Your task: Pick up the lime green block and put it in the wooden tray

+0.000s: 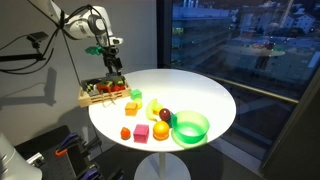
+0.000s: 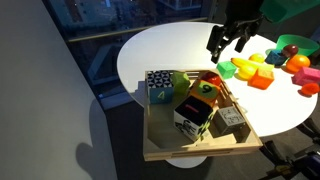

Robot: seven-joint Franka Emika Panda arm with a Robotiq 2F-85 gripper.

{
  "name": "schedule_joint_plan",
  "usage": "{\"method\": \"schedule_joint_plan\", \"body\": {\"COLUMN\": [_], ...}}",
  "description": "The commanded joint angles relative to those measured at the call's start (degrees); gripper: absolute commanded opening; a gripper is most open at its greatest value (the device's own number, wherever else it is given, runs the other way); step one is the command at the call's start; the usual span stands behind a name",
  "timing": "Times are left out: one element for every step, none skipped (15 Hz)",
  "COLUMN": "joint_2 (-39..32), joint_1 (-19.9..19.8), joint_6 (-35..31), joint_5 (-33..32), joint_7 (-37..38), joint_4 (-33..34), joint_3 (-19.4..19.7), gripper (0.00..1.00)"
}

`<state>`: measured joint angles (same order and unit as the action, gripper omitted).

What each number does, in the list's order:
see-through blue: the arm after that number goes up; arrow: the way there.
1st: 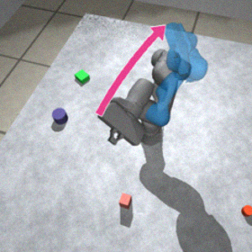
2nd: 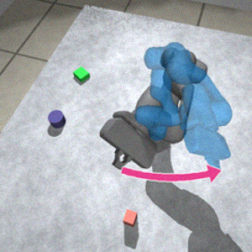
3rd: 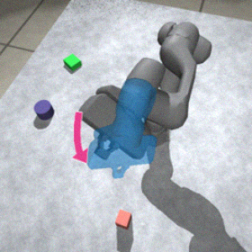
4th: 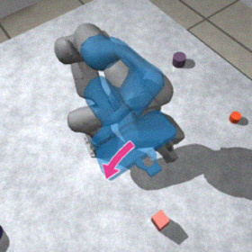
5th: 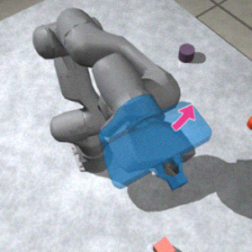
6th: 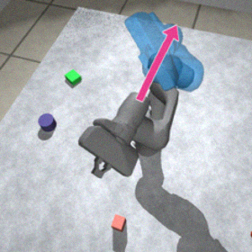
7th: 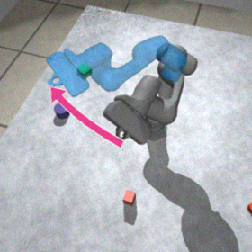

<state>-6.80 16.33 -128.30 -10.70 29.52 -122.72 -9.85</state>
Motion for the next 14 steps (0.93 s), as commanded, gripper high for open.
{"method": "schedule_joint_plan", "body": {"joint_2": [2.07, 2.51, 3.00, 3.49, 3.95, 4.47, 5.02, 5.53, 6.10, 6.53, 7.11, 7.63, 8.09, 8.61], "joint_1": [-1.71, -2.27, -2.91, -3.52, -4.06, -4.64, -5.21, -5.77, -6.38, -6.91, -7.48, -7.98, -8.44, -8.92], "joint_6": [5.90, 7.22, 8.65, 10.06, 11.44, 12.80, 14.32, 15.62, 16.95, 18.30, 19.60, 20.84, 22.11, 23.36], "joint_5": [1.17, 1.30, 1.38, 1.50, 1.69, 1.93, 2.27, 2.59, 3.18, 3.86, 4.69, 5.37, 5.87, 6.26], "joint_7": [-0.47, -0.80, -1.13, -1.53, -1.90, -2.44, -3.13, -3.77, -5.13, -6.61, -8.48, -10.04, -11.65, -12.98], "joint_4": [1.18, 1.27, 1.29, 1.31, 1.38, 1.41, 1.48, 1.52, 1.55, 1.67, 1.74, 1.85, 2.00, 2.14], "joint_3": [0.45, 0.60, 0.80, 1.04, 1.22, 1.44, 1.70, 1.91, 2.15, 2.37, 2.65, 2.95, 3.25, 3.56], "gripper": [1.00, 1.00, 1.00, 1.00, 1.00, 1.00, 1.00, 1.00, 1.00, 1.00, 1.00, 1.00, 1.00, 1.00]}}
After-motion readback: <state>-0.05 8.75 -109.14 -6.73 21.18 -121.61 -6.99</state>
